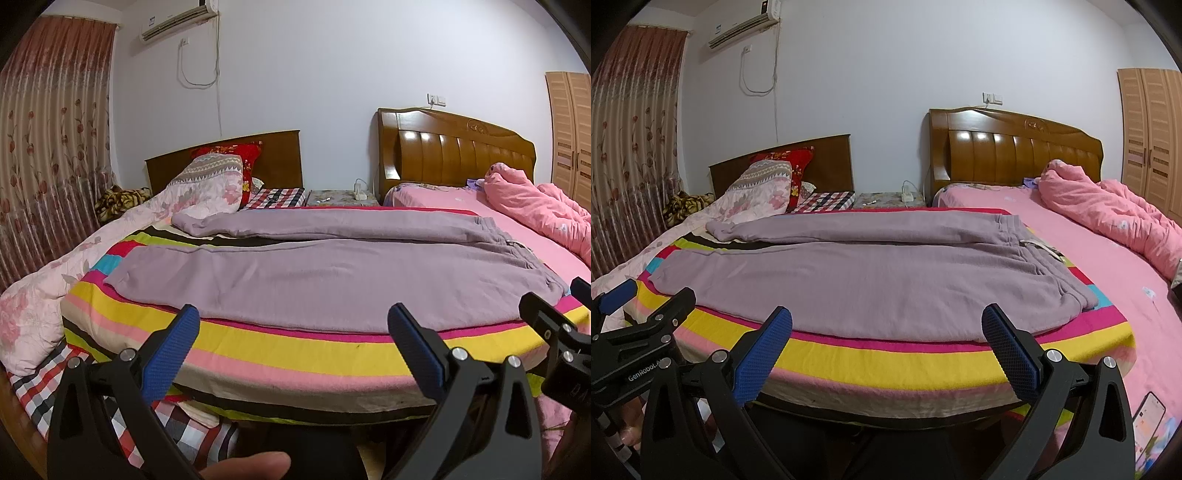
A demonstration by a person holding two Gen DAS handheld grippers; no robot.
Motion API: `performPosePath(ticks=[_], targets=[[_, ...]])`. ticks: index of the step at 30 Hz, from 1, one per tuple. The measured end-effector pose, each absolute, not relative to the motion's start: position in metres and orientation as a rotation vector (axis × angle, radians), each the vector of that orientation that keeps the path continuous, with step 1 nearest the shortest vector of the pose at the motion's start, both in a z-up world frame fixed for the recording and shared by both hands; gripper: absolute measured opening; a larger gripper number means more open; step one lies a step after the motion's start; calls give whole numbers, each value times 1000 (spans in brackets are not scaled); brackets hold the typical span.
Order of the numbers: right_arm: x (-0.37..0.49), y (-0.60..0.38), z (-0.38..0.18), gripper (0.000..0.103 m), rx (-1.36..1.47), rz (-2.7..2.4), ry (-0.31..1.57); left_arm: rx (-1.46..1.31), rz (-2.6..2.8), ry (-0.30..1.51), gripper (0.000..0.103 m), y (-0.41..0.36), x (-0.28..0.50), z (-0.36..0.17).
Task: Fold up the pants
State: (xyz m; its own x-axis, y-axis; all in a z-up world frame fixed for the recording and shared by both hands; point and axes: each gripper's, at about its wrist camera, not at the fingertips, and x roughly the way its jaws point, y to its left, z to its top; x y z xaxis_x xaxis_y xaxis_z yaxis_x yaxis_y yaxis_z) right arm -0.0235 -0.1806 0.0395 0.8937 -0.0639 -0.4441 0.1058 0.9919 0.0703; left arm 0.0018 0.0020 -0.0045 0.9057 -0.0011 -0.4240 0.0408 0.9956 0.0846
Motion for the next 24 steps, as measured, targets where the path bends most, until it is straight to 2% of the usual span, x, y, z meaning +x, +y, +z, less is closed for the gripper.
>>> performPosePath(ticks=[24], targets=[[-24,-181,34,99,111,-83,473,97,-23,462,102,0,-1,-10]])
